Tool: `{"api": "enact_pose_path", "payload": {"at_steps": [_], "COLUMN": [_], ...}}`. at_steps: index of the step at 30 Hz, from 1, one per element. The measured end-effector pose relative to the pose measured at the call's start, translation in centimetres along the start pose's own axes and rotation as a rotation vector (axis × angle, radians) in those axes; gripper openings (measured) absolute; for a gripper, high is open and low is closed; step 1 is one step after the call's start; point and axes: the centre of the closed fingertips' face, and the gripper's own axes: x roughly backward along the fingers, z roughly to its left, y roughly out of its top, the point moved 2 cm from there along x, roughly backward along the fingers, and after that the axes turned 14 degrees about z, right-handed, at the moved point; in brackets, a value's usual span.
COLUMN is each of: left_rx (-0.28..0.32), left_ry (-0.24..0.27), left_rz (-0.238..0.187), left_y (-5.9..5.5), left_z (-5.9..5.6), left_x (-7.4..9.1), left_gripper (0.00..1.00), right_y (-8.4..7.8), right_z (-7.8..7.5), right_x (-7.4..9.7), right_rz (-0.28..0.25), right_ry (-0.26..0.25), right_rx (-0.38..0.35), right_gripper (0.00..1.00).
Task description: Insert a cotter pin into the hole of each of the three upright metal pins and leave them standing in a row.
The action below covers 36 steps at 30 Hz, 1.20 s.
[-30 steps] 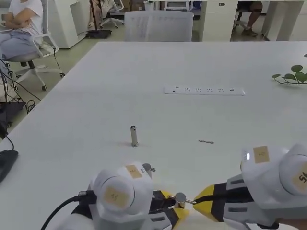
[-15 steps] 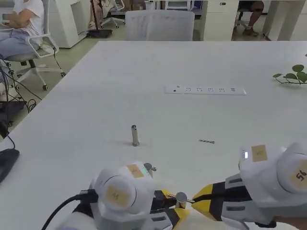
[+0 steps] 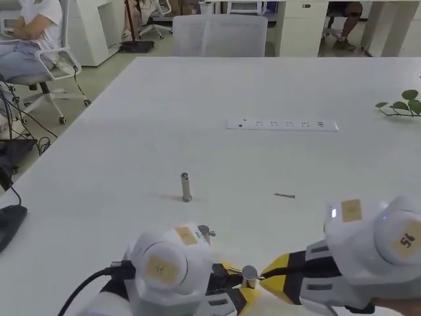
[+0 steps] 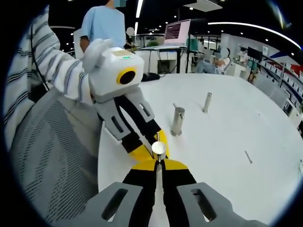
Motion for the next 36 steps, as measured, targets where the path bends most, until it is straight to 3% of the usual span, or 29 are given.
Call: {"api": "enact_pose_path", "payload": {"at_steps": [19,24,30,36], "left_rx": [-0.02,-0.038,-0.029,-0.042], "left_ry": [-0.004,0.001,-0.01,-0.042], "left_rz": [0.012,0.047,0.048,0.055], "left_y": [-0.2,-1.0,-1.2,-1.6], "left_z": [-0.1,0.0,0.3,-0.1], "left_x": [0.1,0.2,0.9,1.6], "left_gripper": [0.12,0.12,0.17,0.25], "right_y": [0.0,0.1,0.3,0.5], "right_z": [0.3,0.4,0.5,0.4], "right_x": [-0.2,-0.3,-0.5,-0.7], "right_rz": [-0.002,-0.009,-0.017,-0.014], "right_ry": [0.005,0.009,0.014,0.015], "right_rx": [0.021,0.017,0.009,0.004], "right_gripper": [0.11,0.13,0.15,0.16]}}
